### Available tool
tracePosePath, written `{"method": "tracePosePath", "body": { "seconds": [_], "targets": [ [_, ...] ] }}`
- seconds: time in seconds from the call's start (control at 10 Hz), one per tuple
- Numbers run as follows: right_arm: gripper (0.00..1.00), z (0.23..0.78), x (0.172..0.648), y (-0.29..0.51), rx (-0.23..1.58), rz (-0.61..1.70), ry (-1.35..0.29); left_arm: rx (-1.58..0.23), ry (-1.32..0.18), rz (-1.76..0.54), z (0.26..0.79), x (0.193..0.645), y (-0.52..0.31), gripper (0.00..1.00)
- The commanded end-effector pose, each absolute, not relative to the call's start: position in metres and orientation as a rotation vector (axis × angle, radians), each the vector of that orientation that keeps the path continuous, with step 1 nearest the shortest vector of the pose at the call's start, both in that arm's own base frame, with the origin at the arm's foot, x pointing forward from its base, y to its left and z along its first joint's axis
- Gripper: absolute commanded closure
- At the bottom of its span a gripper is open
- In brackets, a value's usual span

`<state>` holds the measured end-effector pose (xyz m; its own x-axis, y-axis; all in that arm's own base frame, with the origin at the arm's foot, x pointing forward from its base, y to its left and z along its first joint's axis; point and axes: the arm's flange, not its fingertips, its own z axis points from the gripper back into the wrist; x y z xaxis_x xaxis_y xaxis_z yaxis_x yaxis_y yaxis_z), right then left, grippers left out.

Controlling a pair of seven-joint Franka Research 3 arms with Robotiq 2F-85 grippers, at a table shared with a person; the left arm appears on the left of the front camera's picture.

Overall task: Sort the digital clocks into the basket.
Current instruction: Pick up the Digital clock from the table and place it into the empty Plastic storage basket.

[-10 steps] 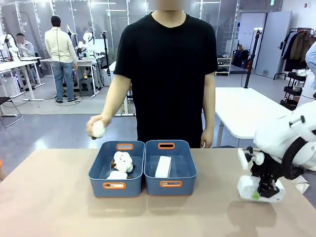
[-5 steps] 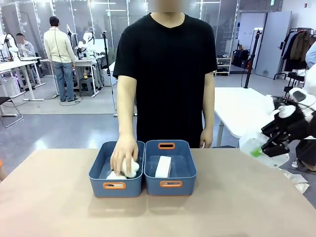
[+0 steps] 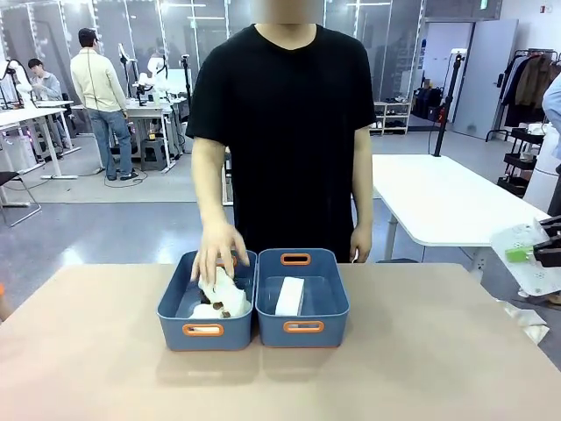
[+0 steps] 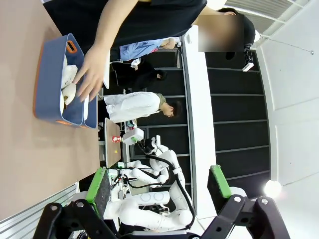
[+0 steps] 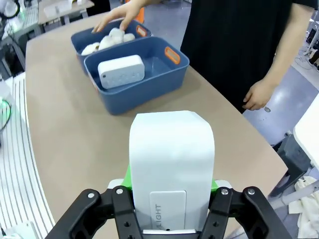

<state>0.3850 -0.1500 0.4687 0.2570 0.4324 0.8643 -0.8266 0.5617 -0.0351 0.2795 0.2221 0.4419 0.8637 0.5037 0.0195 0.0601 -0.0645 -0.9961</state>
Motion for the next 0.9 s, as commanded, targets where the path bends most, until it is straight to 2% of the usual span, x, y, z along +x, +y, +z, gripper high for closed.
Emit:
{"method": "tracePosePath", "body": {
  "seconds": [0.0,0.3,0.5,0.8],
  "targets": [
    [0.54,0.477,0.418,-0.109,0.582,0.793,-0.994,-1.604,-0.475,0.38,0.443,0.281,0.223,0.0],
    [0.54,0.486,0.449,0.004,0.67,0.765,-0.899,-1.604,-0.475,0.38,0.443,0.281,0.223,0.0],
    [0.54,0.485,0.465,0.078,0.594,0.743,-0.872,-1.604,-0.475,0.38,0.443,0.281,0.223,0.0],
    [0.54,0.474,0.456,0.149,0.534,0.649,-0.798,-1.604,-0.475,0.38,0.443,0.281,0.223,0.0]
  ]
}}
